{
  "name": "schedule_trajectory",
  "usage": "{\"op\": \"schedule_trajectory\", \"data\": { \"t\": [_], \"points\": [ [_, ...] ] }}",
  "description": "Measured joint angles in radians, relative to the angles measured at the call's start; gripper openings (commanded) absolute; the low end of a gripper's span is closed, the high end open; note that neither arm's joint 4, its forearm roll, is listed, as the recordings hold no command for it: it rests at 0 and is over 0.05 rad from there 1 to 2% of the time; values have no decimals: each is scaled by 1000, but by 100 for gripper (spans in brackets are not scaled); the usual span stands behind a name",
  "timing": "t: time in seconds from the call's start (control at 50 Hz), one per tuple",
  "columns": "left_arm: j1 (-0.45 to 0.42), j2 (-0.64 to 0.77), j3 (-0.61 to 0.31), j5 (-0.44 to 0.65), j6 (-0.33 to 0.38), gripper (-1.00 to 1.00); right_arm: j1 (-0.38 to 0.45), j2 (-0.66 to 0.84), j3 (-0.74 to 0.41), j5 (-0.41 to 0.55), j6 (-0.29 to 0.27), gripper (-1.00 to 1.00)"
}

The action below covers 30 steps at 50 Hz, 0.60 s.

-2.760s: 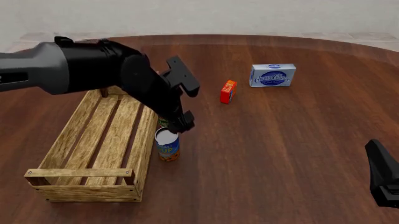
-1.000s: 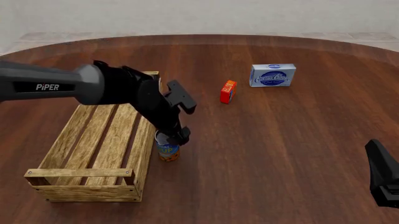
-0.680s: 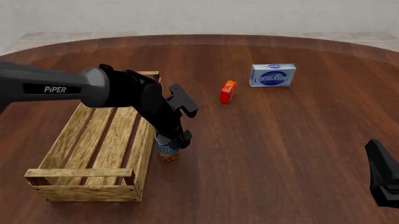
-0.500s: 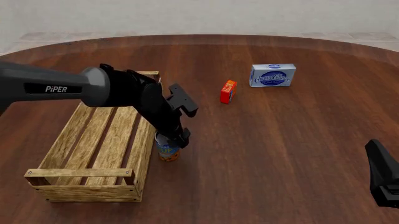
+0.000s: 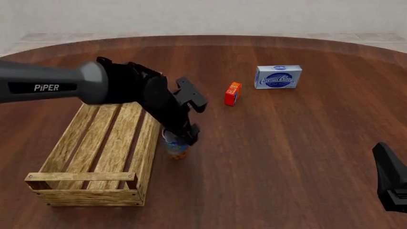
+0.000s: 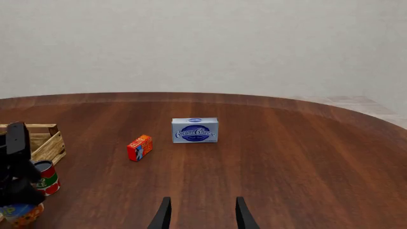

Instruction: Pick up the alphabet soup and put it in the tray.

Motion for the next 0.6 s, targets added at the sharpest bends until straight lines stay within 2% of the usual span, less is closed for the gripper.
{"op": "schedule_trajectory", "data": {
  "t": [0.3, 0.6],
  "points": [
    [-63, -71, -67, 65, -24, -100, 0, 0, 0, 0, 0, 100],
    [-62, -176, -122, 165, -10, -100, 0, 0, 0, 0, 0, 100]
  ]
}}
